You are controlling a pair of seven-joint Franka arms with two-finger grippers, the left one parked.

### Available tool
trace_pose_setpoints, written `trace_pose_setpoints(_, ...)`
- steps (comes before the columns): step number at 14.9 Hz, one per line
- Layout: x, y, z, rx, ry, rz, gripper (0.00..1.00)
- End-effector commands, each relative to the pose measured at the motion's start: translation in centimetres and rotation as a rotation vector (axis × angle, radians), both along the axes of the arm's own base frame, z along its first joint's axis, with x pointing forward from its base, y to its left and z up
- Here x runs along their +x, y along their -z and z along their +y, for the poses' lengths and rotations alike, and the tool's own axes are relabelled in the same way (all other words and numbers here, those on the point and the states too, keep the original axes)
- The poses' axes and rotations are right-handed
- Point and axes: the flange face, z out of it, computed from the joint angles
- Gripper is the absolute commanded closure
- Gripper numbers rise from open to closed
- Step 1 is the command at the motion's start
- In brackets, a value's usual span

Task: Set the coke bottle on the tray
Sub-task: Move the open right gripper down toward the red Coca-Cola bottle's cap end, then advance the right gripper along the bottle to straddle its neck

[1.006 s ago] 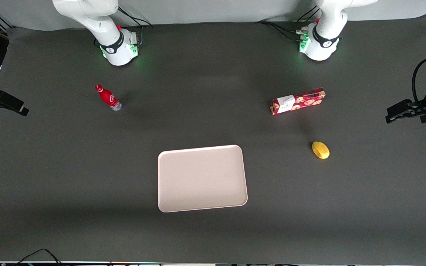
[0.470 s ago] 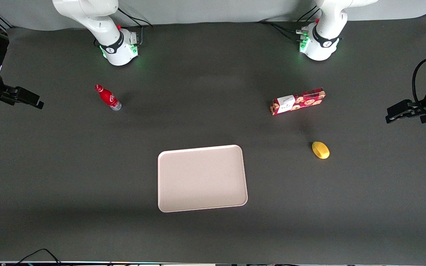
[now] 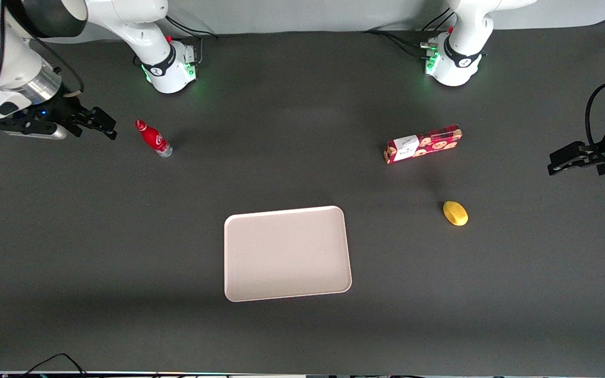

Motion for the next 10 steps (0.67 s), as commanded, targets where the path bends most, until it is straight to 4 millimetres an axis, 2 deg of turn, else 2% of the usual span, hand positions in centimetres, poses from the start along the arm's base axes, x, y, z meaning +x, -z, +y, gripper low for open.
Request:
trace_pose_setpoints(1,-4.7,5.1,0.3,0.006,0.021,-0.062,0.0)
trace_pose_setpoints(5,-6.1,9.8,0.2,0.002,0.023,-0.092,0.0)
trace_pose_setpoints(10,-7.3,12.8,-0.4,-0.001,0.039,0.025,0.0)
